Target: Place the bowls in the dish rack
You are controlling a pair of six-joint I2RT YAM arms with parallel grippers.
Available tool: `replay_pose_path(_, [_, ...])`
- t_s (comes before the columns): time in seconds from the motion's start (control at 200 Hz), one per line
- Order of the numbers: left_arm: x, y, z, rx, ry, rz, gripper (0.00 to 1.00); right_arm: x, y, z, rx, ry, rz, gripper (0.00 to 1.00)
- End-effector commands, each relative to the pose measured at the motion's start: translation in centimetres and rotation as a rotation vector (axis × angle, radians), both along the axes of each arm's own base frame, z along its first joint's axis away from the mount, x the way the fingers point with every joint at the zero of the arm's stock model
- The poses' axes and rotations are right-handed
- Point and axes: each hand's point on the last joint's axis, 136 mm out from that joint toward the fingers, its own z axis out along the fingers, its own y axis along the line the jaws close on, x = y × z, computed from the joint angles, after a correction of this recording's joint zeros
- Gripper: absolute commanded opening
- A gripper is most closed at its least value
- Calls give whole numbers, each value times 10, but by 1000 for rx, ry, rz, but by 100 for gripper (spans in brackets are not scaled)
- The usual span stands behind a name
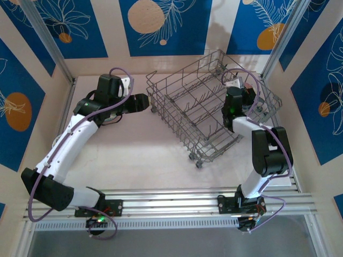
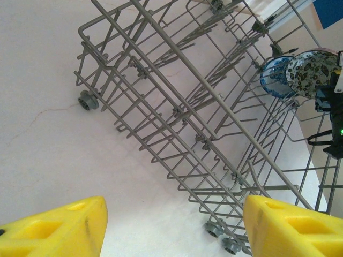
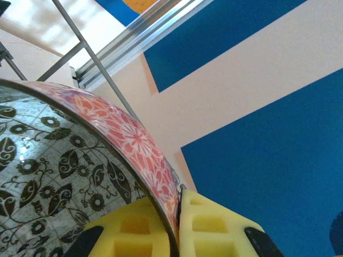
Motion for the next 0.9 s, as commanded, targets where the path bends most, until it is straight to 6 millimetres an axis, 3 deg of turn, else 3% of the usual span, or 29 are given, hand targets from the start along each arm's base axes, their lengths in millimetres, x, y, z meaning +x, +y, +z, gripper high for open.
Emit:
replay_pose_path(0.0, [-3, -2, 14, -36, -44, -36, 68, -6, -6, -34, 18, 111, -63, 0])
replay_pose_path(0.26, [-1, -9, 16, -54, -32, -78, 68, -18, -11, -56, 30, 174, -119, 0])
replay_pose_path(0.495, [2, -15, 21, -66, -25, -101, 68, -15, -9, -55, 30, 168, -123, 0])
replay_pose_path(0.895, [-4, -9, 18, -62, -31, -89, 68, -6, 18, -59, -34, 186, -54, 0])
